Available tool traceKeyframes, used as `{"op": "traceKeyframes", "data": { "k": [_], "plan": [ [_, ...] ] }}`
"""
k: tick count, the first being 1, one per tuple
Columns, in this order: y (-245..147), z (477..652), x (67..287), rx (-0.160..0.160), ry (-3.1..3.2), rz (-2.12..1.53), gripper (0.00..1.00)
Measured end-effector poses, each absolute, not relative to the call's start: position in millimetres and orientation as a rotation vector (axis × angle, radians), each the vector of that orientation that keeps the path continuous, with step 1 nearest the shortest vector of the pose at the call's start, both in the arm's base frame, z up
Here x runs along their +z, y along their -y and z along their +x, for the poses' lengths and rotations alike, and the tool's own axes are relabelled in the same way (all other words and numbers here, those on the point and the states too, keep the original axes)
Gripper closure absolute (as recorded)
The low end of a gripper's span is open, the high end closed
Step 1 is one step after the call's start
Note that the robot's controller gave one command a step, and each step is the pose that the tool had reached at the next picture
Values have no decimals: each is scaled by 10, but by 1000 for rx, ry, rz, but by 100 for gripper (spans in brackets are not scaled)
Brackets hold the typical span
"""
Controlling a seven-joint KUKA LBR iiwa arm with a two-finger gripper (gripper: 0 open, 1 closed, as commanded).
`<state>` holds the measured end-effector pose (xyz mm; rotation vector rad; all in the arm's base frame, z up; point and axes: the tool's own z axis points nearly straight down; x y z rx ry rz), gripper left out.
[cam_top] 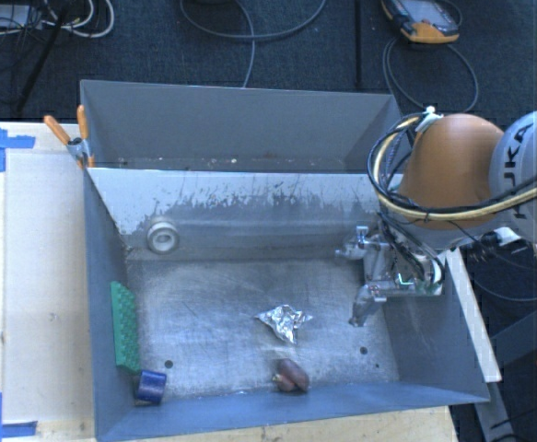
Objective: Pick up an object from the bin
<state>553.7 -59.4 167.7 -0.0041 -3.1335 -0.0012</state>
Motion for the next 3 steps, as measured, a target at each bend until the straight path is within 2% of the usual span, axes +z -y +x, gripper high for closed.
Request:
{"op": "traceKeyframes", "data": {
  "k": [1,2,3],
  "plan": [
    [-182,5475,702,0,3127,327,0],
    [-115,5448,1011,0,3123,360,0],
    [-60,5494,994,-1,3138,148,0]
  ]
}}
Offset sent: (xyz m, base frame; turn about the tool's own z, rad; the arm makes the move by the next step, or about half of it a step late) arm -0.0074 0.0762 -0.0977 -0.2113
